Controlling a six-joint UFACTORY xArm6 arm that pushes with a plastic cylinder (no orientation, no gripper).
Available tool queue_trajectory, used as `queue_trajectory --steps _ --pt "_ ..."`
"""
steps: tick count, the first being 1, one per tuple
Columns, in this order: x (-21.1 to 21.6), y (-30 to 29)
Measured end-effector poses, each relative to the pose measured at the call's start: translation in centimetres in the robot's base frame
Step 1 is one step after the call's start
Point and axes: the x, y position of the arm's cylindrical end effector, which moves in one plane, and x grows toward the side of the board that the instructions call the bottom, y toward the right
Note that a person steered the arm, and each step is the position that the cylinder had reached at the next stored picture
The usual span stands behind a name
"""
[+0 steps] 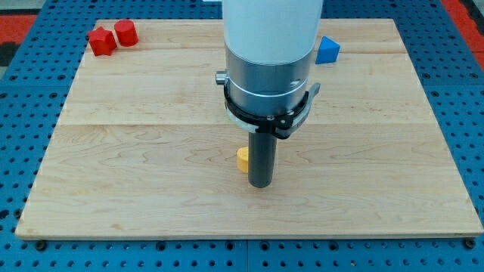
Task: Slide the yellow heart parallel left to the green star
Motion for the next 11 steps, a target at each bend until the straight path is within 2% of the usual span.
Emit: queue_trajectory --steps 1,2,4,7,8,9,10,11 --pt "-0.1 3.0" --pt "-1.5 1.3" --pt "-4.5 -10.0" --pt "-4.6 -12.9" --pt "-4.6 -12.2" --pt "-6.0 -9.4" --pt "-10.8 -10.3" --pt "-13.1 -10.4"
